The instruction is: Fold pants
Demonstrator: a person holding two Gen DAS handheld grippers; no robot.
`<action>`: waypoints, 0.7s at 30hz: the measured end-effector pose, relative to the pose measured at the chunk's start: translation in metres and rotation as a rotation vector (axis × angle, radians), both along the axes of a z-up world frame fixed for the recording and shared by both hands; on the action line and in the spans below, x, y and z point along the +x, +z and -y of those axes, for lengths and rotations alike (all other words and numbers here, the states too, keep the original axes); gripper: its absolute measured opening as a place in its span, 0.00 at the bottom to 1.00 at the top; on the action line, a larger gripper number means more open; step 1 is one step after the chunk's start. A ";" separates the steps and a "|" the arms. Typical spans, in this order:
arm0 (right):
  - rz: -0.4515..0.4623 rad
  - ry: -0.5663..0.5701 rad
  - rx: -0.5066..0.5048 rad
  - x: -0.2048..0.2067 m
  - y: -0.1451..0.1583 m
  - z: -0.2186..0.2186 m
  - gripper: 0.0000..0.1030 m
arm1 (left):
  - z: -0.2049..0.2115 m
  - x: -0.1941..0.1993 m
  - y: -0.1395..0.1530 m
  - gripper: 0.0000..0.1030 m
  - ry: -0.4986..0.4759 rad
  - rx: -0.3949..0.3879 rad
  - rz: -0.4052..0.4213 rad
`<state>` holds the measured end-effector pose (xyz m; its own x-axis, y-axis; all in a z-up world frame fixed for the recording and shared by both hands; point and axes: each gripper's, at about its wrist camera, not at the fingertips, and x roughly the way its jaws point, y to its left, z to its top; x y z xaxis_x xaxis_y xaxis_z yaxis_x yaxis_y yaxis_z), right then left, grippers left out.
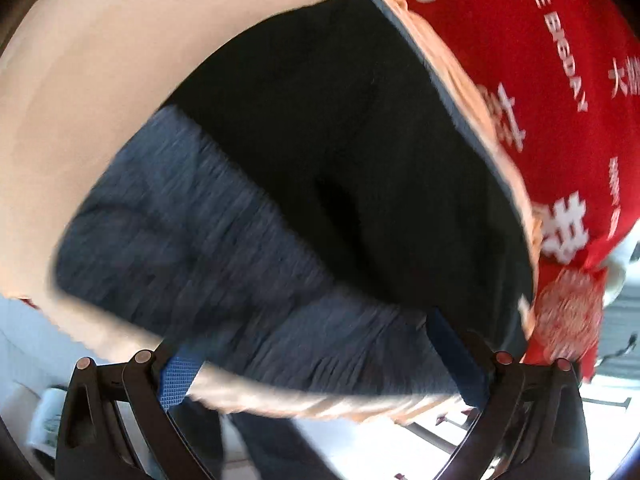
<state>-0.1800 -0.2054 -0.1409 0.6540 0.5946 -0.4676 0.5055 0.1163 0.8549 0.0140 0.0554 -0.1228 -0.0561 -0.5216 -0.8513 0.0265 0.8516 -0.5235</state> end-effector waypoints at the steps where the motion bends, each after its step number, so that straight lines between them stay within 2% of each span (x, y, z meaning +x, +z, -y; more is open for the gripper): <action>1: 0.018 0.020 -0.003 0.001 0.009 -0.001 0.15 | 0.004 0.003 -0.001 0.72 0.015 0.002 0.000; 2: 0.022 0.039 -0.011 0.003 0.012 -0.002 0.15 | 0.008 0.007 -0.002 0.59 0.010 -0.001 -0.008; 6: -0.082 0.112 -0.089 -0.004 0.010 0.001 0.21 | 0.020 0.008 0.004 0.59 -0.045 0.024 0.018; 8: -0.151 0.082 -0.134 -0.020 0.001 0.014 0.39 | 0.023 0.006 0.008 0.59 -0.080 0.036 0.034; 10: -0.200 -0.001 -0.163 -0.045 -0.008 0.034 0.46 | 0.023 0.005 0.010 0.59 -0.104 0.043 0.033; 14: -0.229 -0.141 -0.174 -0.077 -0.013 0.061 0.46 | 0.024 0.006 0.009 0.59 -0.135 0.062 0.028; 21: -0.249 -0.304 -0.218 -0.112 -0.001 0.080 0.46 | 0.031 0.005 0.006 0.59 -0.194 0.121 0.045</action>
<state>-0.2919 -0.2851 -0.1422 0.6354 0.2631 -0.7259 0.7318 0.0949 0.6749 0.0188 0.0248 -0.1164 -0.1061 -0.3988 -0.9109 0.2164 0.8848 -0.4126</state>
